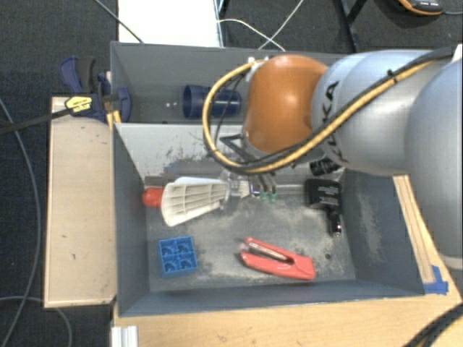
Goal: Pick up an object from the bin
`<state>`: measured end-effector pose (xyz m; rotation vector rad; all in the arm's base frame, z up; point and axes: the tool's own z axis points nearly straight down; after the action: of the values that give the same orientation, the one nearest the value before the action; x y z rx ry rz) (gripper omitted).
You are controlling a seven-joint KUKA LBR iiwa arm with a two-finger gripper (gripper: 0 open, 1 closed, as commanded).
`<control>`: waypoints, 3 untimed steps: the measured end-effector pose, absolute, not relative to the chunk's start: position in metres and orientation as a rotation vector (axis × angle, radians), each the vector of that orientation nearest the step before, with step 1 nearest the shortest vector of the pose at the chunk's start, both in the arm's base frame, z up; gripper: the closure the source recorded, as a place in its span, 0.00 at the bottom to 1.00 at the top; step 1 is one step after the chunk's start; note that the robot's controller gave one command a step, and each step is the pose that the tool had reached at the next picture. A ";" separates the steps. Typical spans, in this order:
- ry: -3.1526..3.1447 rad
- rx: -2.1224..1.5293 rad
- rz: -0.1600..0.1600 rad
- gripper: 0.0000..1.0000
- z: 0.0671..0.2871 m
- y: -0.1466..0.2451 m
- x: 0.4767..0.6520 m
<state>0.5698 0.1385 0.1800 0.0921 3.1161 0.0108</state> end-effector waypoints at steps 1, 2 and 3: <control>3.130 0.071 0.006 1.00 0.222 0.143 0.566; 3.128 0.071 0.005 1.00 0.181 0.146 0.566; 3.127 0.101 0.006 1.00 0.166 0.151 0.573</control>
Offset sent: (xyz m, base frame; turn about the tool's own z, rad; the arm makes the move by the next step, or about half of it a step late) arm -0.0028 0.0076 0.0027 -0.0110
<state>0.5733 0.1515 0.1658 0.1007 3.1270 0.0058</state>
